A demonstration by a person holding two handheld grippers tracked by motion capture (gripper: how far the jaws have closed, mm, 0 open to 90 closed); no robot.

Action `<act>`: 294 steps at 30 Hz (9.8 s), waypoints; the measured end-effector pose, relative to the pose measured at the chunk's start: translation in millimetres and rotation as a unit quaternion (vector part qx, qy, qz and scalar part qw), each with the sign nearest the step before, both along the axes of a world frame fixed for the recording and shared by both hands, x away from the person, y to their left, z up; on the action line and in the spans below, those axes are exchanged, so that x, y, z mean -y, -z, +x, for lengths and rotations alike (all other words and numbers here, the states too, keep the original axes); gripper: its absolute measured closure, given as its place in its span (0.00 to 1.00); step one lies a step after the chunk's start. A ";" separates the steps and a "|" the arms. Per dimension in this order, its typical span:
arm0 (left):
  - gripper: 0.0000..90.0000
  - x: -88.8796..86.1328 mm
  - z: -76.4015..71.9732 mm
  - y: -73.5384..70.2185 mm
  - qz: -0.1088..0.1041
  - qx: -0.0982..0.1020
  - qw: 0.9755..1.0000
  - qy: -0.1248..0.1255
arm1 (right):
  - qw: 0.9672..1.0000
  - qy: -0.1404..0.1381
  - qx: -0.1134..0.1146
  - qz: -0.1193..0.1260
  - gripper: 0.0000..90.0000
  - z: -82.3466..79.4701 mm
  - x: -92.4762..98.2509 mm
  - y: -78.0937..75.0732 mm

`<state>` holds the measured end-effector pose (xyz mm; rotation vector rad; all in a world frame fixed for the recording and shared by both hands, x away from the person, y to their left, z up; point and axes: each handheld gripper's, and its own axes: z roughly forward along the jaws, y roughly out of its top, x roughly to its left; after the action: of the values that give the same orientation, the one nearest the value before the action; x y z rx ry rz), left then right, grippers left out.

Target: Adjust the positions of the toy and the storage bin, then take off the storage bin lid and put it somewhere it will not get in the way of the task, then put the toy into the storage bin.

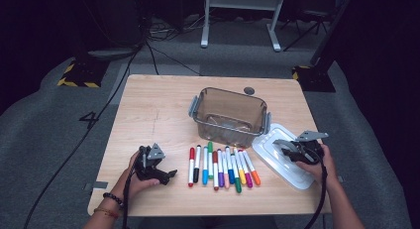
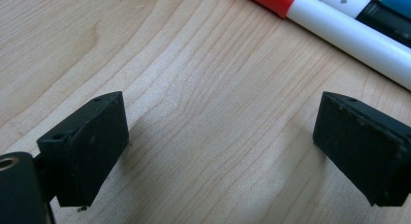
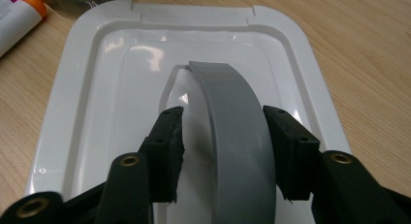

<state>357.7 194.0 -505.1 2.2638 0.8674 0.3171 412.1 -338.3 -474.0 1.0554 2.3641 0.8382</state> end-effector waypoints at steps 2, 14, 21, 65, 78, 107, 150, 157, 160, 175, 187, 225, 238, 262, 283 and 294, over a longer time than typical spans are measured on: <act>0.07 0.0 -0.1 0.0 0.000 0.000 1.000 0.000 | 1.000 0.000 0.002 0.001 0.51 -0.4 0.5 -0.3; 0.07 0.0 0.0 0.0 0.000 0.000 1.000 0.000 | 1.000 0.020 0.021 0.011 0.36 -3.6 9.1 -8.0; 0.07 0.5 0.7 -0.2 0.000 -0.001 1.000 -0.002 | 0.999 0.025 0.038 0.026 0.35 -7.3 12.2 -17.7; 0.07 -1.8 4.9 -0.3 0.002 0.002 1.000 -0.026 | 0.997 0.000 0.038 0.060 0.32 70.3 -107.0 -74.0; 0.07 -1.3 3.6 -0.2 0.002 0.002 1.000 -0.025 | 0.995 -0.041 0.062 0.070 0.35 61.7 -112.7 -80.0; 0.07 -0.8 1.7 0.0 0.000 0.002 1.000 -0.028 | 0.990 -0.126 -0.020 0.065 0.46 -66.2 -86.3 -8.1; 0.07 -0.8 1.8 0.0 0.000 0.001 1.000 -0.028 | 0.995 -0.079 -0.008 0.065 0.83 -59.9 -81.5 -9.1; 0.07 -0.8 1.8 0.0 0.000 0.001 1.000 -0.028 | 0.987 -0.145 0.012 0.073 0.83 -65.3 -88.4 -35.3; 0.07 -0.8 1.8 0.0 0.000 0.001 1.000 -0.028 | 0.983 -0.164 0.023 0.077 0.83 -66.8 -91.1 -47.4; 0.07 -0.9 1.8 0.1 0.000 0.001 1.000 -0.028 | 0.970 -0.213 0.083 0.080 0.83 -46.1 -113.0 -115.2; 0.07 -0.9 2.0 0.1 0.000 0.001 1.000 -0.028 | 0.967 -0.229 0.088 0.074 0.83 -6.7 -138.8 -147.0; 0.07 -0.9 2.0 0.0 0.000 0.000 1.000 -0.024 | 0.958 -0.284 -0.030 -0.023 0.83 87.1 -187.6 -102.6; 0.07 -1.1 1.8 -0.3 0.003 0.001 1.000 -0.019 | 0.948 -0.298 -0.086 -0.079 0.83 95.9 -195.6 -82.2; 0.07 -1.2 1.9 -0.3 0.004 0.002 1.000 -0.019 | 0.973 -0.232 0.007 0.000 0.55 62.1 -156.6 -124.0; 0.07 -1.2 1.9 -0.4 0.003 0.001 1.000 -0.019 | 0.982 -0.163 0.061 0.077 0.43 -35.9 -82.5 -96.2; 0.07 -0.8 2.3 0.0 0.001 0.001 1.000 -0.018 | 0.986 -0.156 0.007 0.063 0.41 -57.4 -77.1 -31.0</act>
<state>360.0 194.9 -505.1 2.2508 0.9087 0.3356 354.7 -261.3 -443.0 0.7286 2.5313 1.1137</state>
